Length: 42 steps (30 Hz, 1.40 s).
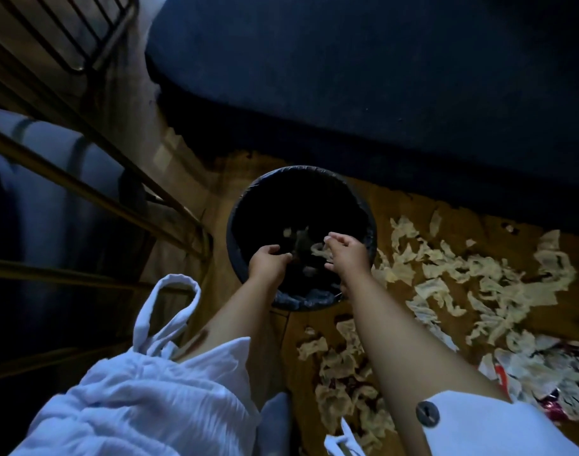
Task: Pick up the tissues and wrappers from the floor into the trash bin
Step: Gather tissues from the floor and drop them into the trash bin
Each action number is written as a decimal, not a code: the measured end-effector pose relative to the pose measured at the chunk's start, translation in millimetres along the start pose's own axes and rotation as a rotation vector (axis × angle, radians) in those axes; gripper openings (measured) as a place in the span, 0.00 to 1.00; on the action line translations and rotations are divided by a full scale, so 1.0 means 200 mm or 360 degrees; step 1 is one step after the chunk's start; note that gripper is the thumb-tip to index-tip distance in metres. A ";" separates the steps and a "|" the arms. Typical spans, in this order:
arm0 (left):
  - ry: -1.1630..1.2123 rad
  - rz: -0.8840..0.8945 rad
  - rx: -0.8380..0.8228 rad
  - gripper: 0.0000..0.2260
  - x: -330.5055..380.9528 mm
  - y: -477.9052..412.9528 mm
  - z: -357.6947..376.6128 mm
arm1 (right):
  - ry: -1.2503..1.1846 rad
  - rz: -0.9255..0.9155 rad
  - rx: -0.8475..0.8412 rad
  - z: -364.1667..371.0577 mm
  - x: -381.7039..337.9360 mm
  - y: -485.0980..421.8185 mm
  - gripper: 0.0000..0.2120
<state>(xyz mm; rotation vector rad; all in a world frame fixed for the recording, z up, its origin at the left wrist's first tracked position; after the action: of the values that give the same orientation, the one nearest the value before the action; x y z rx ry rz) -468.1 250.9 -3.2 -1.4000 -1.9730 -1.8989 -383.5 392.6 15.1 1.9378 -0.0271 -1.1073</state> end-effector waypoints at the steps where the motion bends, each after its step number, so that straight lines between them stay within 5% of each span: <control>1: -0.0022 0.0038 -0.0013 0.19 0.01 0.03 0.00 | -0.0013 -0.0007 -0.0015 -0.01 0.00 0.03 0.14; 12: -0.0165 0.0367 -0.0083 0.15 -0.12 0.73 0.05 | 0.0099 -0.0272 -0.0135 -0.37 0.12 0.61 0.11; 25: -0.0381 0.0272 -0.0229 0.14 -0.75 1.56 0.23 | 0.0100 -0.0272 -0.0014 -0.86 0.73 1.49 0.12; 37: -0.0479 0.0229 -0.0411 0.16 -1.67 1.27 0.39 | 0.0275 -0.0224 0.0051 -0.79 1.67 1.25 0.12; 42: -0.0486 0.0253 -0.0324 0.15 -2.20 0.92 0.60 | 0.0984 -0.0404 -0.0159 -0.70 2.32 0.83 0.14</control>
<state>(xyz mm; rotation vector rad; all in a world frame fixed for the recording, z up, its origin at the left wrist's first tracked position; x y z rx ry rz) -34.2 78.1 -157.5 -1.9424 -1.7508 -1.9564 57.3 196.3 -156.4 2.1522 0.6115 -0.6045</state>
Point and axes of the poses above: each hand's wrist, its own y-axis away from the middle knuckle, its own z-axis out of the palm, x = y × z, the point moved 6 cm from there along -y, towards the middle knuckle, and after that the axes turned 1 degree about x, right-handed, at the moved point
